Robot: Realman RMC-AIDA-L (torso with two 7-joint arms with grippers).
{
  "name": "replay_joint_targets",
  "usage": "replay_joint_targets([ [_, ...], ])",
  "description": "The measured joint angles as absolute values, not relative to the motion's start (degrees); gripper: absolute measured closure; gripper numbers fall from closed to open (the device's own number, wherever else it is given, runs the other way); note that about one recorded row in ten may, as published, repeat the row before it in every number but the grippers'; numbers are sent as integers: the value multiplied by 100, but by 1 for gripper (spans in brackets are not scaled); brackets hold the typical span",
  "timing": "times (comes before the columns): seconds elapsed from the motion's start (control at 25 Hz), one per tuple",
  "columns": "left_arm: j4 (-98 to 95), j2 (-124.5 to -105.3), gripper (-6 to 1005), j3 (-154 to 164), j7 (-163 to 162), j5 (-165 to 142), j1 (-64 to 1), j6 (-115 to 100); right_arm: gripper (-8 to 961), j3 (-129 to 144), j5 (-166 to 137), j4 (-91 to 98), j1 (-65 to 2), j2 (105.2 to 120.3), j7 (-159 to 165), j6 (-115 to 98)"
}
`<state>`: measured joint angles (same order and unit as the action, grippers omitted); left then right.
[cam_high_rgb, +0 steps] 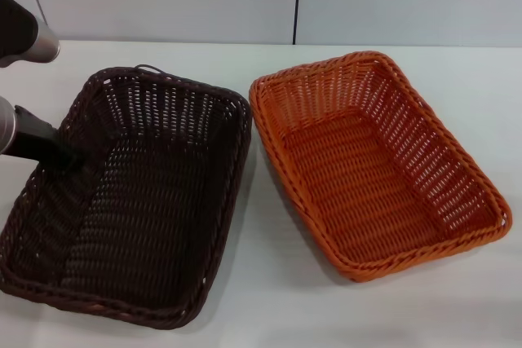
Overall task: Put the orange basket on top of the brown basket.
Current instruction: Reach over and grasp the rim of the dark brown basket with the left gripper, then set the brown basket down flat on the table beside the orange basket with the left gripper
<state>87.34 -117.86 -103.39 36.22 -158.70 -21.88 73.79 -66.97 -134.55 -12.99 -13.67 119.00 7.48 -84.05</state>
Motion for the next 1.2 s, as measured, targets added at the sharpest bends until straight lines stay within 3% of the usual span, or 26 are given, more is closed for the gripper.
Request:
replay_joint_targets([
  [0.52, 8727, -11778, 724, -11492, 5572, -15306, -2690, 8086, 308, -6697, -13457, -1353, -1189, 11933, 754, -8598],
  [1.2, 7261, -11792, 806, -11759, 6995, -14888, -3916, 7906, 309, -6551, -13456, -1562, -1067, 11935, 756, -8641],
])
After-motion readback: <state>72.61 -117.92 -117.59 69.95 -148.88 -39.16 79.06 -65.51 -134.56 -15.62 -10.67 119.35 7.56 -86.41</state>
